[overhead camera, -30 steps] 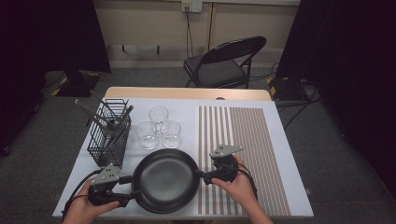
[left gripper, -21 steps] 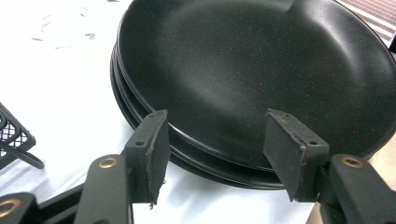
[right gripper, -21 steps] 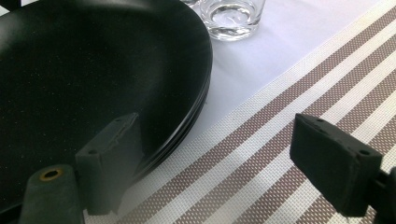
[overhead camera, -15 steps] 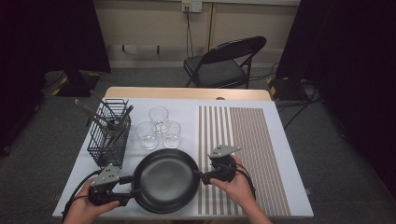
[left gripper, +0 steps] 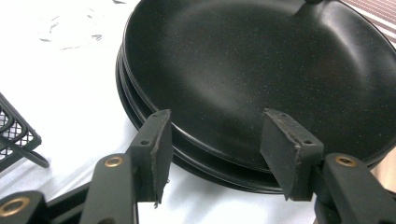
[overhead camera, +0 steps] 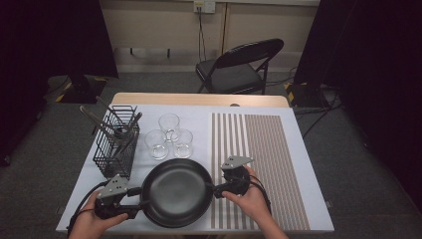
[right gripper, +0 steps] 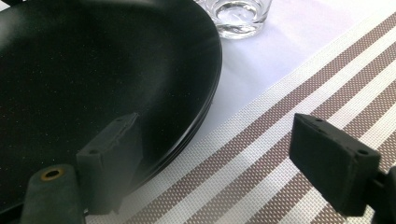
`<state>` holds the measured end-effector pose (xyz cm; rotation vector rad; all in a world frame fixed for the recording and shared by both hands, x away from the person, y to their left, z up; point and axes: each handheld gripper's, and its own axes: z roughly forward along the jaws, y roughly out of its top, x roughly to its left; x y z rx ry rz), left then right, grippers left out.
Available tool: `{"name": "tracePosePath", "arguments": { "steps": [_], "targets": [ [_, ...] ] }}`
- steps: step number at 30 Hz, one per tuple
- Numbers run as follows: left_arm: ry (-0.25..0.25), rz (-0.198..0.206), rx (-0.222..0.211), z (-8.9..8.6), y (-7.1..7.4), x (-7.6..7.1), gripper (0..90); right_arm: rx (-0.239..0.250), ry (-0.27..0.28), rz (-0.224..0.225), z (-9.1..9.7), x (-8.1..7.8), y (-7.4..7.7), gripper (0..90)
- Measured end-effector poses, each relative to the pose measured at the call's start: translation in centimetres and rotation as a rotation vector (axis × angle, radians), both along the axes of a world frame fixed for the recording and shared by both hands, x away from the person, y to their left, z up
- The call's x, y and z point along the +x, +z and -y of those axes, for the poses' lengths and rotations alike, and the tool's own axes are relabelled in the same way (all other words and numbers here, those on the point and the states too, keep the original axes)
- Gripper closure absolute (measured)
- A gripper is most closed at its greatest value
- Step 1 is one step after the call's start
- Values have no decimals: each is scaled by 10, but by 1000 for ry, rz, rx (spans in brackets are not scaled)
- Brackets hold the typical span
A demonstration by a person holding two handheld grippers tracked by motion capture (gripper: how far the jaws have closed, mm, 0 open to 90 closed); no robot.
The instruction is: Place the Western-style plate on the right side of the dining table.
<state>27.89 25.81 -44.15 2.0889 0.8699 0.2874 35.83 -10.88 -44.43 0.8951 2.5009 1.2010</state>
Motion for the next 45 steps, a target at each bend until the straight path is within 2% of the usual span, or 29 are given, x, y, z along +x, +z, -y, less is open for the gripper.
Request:
{"name": "tracePosePath", "arguments": {
  "steps": [10, 22, 38, 45],
  "targets": [
    [-3, 14, 19, 0, 0, -1, 471, -8, 12, 0, -2, 0, -1, 169],
    [-1, 11, 13, -2, 0, 0, 510, -8, 21, 9, -2, -1, -2, 171],
    [20, 7, -27, -5, -3, -1, 549, -10, 19, 7, -3, -2, -3, 170],
    [24, 10, -26, -5, -3, -1, 557, -6, 21, -3, -3, -1, -4, 165]
  ]
}}
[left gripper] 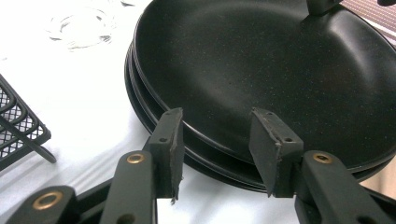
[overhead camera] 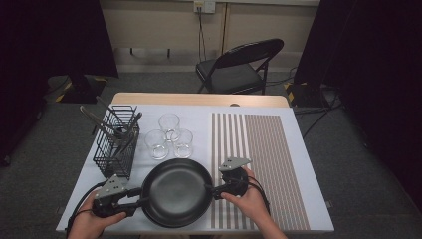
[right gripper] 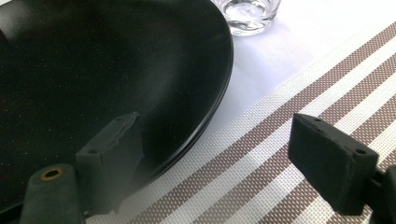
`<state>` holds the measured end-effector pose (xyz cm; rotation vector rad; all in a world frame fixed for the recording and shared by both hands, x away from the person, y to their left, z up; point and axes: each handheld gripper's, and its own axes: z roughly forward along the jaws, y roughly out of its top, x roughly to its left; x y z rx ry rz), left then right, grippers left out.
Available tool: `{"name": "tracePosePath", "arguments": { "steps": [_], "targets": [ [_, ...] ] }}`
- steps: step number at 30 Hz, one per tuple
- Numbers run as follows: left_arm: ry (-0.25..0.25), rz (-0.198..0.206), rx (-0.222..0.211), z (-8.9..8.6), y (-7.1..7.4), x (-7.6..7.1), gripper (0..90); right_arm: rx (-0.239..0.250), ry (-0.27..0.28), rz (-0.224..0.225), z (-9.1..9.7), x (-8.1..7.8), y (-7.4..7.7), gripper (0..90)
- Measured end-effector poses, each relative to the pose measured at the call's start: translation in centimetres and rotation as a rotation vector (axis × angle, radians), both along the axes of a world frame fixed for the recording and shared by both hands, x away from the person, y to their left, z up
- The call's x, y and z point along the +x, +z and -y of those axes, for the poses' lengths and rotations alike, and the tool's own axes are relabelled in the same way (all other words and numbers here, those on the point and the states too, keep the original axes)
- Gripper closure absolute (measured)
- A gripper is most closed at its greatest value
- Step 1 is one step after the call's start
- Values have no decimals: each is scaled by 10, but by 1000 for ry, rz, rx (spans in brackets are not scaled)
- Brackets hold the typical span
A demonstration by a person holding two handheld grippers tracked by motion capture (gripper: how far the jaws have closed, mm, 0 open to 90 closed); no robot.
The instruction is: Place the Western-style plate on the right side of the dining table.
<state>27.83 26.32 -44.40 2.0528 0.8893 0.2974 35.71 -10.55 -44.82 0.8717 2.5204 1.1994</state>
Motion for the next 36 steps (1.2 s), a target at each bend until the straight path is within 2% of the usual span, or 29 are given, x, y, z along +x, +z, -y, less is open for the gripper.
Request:
{"name": "tracePosePath", "arguments": {
  "steps": [20, 36],
  "targets": [
    [11, 11, -20, 4, -3, 1, 601, 7, 0, 4, -1, 0, 0, 166],
    [20, 16, -3, 6, -2, 1, 607, 12, -2, -5, 0, 1, -1, 162]
  ]
}}
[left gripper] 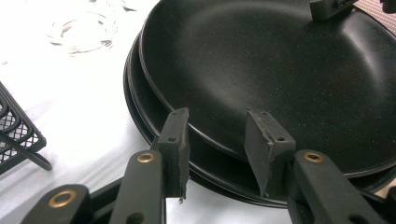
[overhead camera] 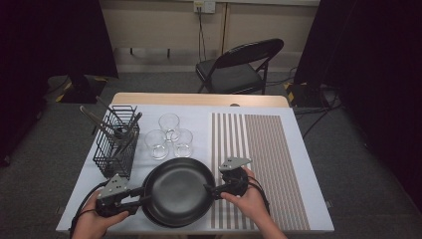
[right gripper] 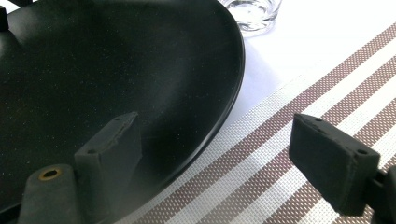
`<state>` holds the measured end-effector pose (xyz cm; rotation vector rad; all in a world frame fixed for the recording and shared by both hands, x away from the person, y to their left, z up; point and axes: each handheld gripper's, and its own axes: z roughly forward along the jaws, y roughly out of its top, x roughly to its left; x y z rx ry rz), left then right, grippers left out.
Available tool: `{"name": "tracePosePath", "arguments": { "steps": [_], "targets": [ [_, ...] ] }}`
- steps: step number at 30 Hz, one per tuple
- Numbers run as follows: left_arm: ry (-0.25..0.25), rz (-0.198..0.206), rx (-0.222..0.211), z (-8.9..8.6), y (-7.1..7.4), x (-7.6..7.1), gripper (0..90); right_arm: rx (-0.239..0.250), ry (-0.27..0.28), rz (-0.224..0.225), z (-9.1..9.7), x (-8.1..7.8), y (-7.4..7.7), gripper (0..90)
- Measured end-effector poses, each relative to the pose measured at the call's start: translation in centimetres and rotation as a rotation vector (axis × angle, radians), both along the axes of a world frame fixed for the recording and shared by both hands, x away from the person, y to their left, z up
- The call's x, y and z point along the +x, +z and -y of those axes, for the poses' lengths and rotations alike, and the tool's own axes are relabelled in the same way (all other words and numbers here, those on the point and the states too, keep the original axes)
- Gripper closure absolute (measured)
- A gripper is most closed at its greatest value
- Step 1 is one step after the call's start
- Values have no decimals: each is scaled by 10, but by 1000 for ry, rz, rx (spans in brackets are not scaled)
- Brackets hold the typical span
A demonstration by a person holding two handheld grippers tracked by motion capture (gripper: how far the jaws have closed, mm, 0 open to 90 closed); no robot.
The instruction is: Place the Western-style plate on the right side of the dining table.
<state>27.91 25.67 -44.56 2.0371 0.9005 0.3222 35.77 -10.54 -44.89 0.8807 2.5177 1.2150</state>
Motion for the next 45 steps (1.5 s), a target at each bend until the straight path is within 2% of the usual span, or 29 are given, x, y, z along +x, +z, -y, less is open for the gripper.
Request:
{"name": "tracePosePath", "arguments": {
  "steps": [22, 27, 37, 41, 45],
  "targets": [
    [-15, -13, 9, 2, 1, 5, 611, 4, -1, -12, 2, 0, 1, 172],
    [-17, -10, 21, 5, 2, 7, 617, 21, 4, -36, 2, 0, 1, 198],
    [-17, -6, 34, 6, 3, 7, 620, 16, -15, -49, 2, 0, 3, 219],
    [-22, -2, 56, 9, 4, 8, 625, 13, -20, -59, 2, 0, 4, 238],
    [-19, -5, 42, 9, 3, 8, 626, 11, -22, -66, 0, -1, 5, 251]
  ]
}}
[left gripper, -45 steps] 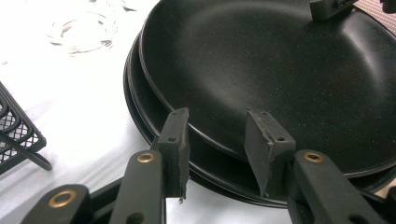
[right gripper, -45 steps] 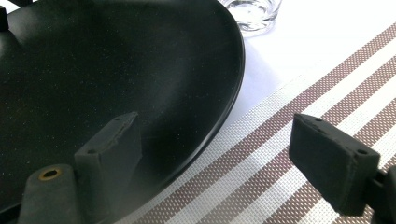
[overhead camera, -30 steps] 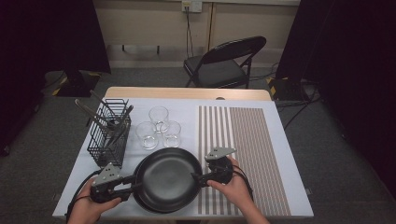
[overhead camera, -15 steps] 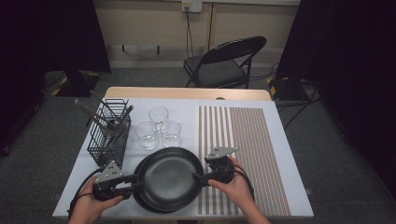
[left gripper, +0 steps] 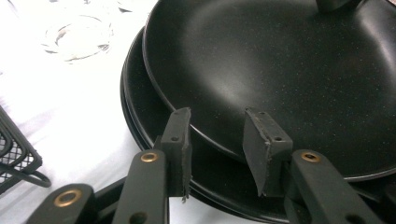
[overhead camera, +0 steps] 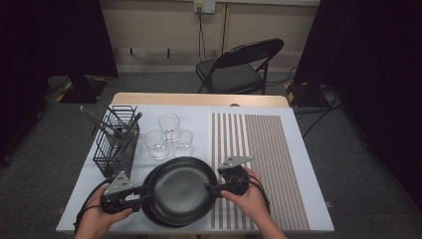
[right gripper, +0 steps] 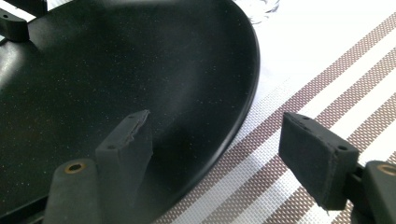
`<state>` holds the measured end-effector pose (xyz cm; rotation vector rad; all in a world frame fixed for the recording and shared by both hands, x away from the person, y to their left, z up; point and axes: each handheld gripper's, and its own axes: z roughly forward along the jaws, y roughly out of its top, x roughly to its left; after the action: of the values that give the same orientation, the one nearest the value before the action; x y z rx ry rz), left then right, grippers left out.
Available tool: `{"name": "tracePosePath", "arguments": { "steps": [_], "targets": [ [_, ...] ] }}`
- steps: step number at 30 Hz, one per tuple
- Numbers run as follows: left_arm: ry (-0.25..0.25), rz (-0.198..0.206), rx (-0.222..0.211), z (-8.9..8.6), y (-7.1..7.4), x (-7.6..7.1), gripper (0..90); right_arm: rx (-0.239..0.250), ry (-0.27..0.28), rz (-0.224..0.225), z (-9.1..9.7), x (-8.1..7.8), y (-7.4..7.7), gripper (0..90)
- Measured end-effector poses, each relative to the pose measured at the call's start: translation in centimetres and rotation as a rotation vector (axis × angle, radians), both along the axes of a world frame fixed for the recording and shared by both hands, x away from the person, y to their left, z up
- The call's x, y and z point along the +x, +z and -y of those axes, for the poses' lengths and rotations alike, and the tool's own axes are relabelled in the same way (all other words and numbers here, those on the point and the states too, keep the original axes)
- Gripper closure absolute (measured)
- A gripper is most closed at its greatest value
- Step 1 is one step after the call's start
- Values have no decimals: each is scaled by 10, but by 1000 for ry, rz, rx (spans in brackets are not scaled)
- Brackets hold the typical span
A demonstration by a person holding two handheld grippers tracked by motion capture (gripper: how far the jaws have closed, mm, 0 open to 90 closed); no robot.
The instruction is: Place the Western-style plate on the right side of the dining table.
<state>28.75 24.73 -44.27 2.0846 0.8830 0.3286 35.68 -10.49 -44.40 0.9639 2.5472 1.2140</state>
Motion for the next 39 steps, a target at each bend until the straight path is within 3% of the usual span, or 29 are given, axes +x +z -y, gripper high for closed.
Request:
{"name": "tracePosePath", "arguments": {
  "steps": [16, 22, 39],
  "targets": [
    [-16, 10, 3, 3, 0, 1, 630, 14, -25, -38, 0, 0, 0, 259],
    [-17, 14, 0, 3, -1, 0, 632, 25, -43, -74, 1, 1, 0, 258],
    [-14, 15, 2, 4, -1, 0, 634, 26, -47, -92, -1, 1, 1, 286]
  ]
}}
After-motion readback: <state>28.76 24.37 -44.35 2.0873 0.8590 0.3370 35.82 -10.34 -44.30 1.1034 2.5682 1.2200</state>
